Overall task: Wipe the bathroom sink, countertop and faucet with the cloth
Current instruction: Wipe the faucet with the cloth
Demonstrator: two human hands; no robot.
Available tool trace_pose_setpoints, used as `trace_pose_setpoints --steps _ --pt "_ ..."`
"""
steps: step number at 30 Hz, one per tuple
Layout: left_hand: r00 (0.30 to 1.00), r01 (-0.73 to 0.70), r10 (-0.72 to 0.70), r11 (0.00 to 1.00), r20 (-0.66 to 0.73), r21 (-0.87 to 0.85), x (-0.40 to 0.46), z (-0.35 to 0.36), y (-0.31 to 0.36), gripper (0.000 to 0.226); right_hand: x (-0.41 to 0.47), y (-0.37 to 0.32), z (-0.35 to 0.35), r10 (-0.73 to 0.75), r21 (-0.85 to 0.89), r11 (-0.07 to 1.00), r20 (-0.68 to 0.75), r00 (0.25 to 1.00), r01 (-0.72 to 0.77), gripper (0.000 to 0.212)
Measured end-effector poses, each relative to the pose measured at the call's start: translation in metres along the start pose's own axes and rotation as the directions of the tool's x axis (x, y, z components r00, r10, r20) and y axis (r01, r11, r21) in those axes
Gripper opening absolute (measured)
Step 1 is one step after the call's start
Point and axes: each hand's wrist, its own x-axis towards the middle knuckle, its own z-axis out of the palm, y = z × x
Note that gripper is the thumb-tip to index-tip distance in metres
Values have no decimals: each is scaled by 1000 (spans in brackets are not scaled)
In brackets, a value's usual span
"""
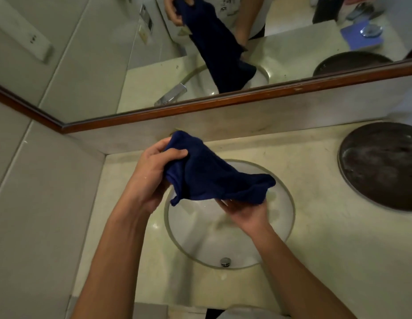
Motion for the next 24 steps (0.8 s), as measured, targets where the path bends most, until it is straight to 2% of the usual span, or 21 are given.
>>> trace_pose_setpoints --steps 3,6,8,11,15,20,24 --pt "999 39 -38 998 -18 50 -1 -15 -16 36 4 -21 -4 -45 -20 999 -58 997 44 86" --pt "993 88 -77 988 -93 124 -3 -30 -39 38 4 -50 -3 -134 -124 983 3 991 133 102" --pt "987 115 -89 971 -132 210 -5 -41 -58 39 1 -71 6 -185 -248 949 68 980 196 92" --pt "981 174 -144 950 -127 261 -8 -60 -92 39 -7 -99 27 -226 -409 877 115 967 254 58" --pt "959 271 -232 920 -164 282 -6 -76 -137 35 -32 -108 63 -246 -513 793 223 943 328 31" --pt "928 352 -304 903 -214 246 2 -72 -175 35 -56 -78 101 -167 -644 677 337 926 356 24" --pt "901 435 -434 899 -30 51 3 -68 -183 36 -72 -65 125 -140 -664 633 407 903 398 25"
